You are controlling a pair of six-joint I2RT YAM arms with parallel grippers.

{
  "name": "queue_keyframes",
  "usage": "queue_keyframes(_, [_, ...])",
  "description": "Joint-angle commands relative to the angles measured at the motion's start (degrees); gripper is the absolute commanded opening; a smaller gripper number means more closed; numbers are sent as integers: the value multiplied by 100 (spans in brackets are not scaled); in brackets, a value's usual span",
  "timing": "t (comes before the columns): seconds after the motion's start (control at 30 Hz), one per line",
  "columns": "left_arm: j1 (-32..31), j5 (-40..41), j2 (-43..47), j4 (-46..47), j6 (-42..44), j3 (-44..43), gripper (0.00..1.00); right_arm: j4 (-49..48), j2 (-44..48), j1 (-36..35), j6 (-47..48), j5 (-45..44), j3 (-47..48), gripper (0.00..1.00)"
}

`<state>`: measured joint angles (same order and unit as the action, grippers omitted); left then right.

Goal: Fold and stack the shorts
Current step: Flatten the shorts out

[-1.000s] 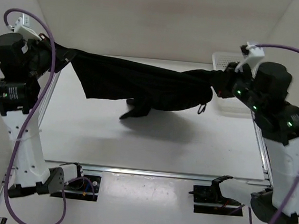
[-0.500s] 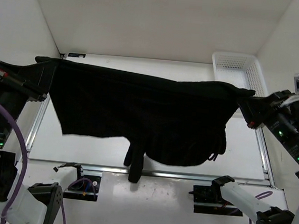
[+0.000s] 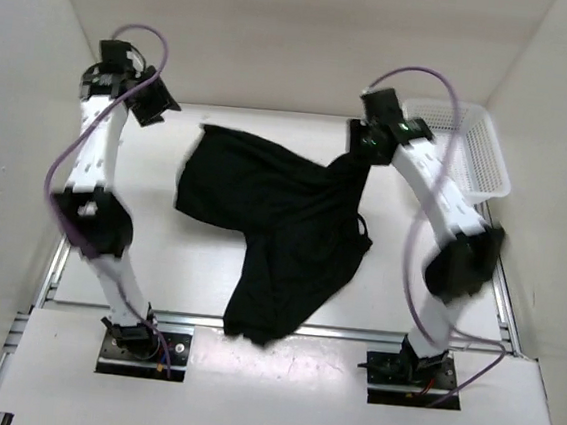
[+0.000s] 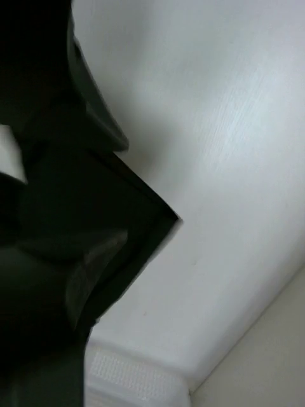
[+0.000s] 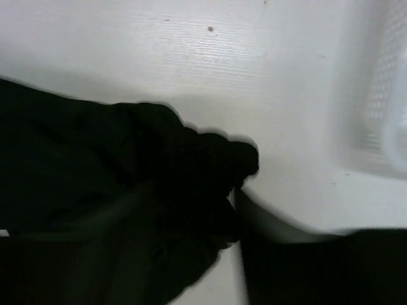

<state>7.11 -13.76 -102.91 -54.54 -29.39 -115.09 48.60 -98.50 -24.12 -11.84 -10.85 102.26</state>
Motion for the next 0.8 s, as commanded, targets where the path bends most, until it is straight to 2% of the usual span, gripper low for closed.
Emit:
queue_keyframes(0.0, [80, 427, -1096, -351, 345, -1141, 69, 216, -1449, 337, -46, -287, 1415, 71])
queue_keyframes(0.03, [80, 427, -1604, -538, 398, -1400, 77, 368, -1992, 338, -134, -286, 1768, 86])
queue_keyframes(0.07, [19, 427, -1731, -662, 399, -1576, 82, 457, -2093, 338, -274, -286, 2050, 93])
queue_keyframes(0.1, [-52, 522, -1732, -663, 468, -1630, 86, 388, -2094, 338, -275, -286, 1948, 100])
queue_keyframes(0.13, [-52, 654, -1680, -663, 539, -1500, 96, 248, -1860, 338, -336, -286, 1738, 100])
queue_keyframes(0.17, [-104, 655, -1444, -576, 539, -1351, 99, 99, -1701, 338, -337, -208, 1188, 100])
queue_keyframes(0.3, [-183, 682, -705, -443, 723, -325, 100, -201, -841, 451, -451, -14, -80, 100])
queue_keyframes(0.37, [-350, 682, -163, -443, 794, 168, 95, -280, -462, 452, -512, 48, -669, 96])
queue_keyframes(0.4, [-429, 682, 41, -365, 846, 449, 92, -281, -42, 452, -591, 100, -1299, 94])
queue_keyframes(0.43, [-622, 682, 252, -277, 847, 1070, 82, -446, 197, 452, -592, 162, -1627, 93])
queue_keyframes(0.5, [-860, 516, 857, -171, 847, 1749, 71, -501, 837, 505, -775, 521, -2494, 86])
queue_keyframes(0.57, [-1360, 261, 1193, -4, 725, 2696, 55, -676, 1235, 628, -890, 916, -3016, 79])
queue_keyframes(0.6, [-1579, 207, 1421, -4, 672, 2998, 51, -728, 1567, 767, -1021, 1101, -3489, 76])
queue_keyframes(0.67, [-2352, 207, 1493, 75, 436, 3708, 46, -930, 1816, 838, -1127, 1646, -3904, 72])
queue_keyframes(0.73, [-2897, 260, 1546, 146, 198, 4089, 46, -1054, 2045, 891, -1285, 1875, -4369, 70])
queue_keyframes(0.77, [-3370, 260, 1477, 215, 83, 4404, 46, -1167, 2045, 891, -1286, 1946, -4485, 70])
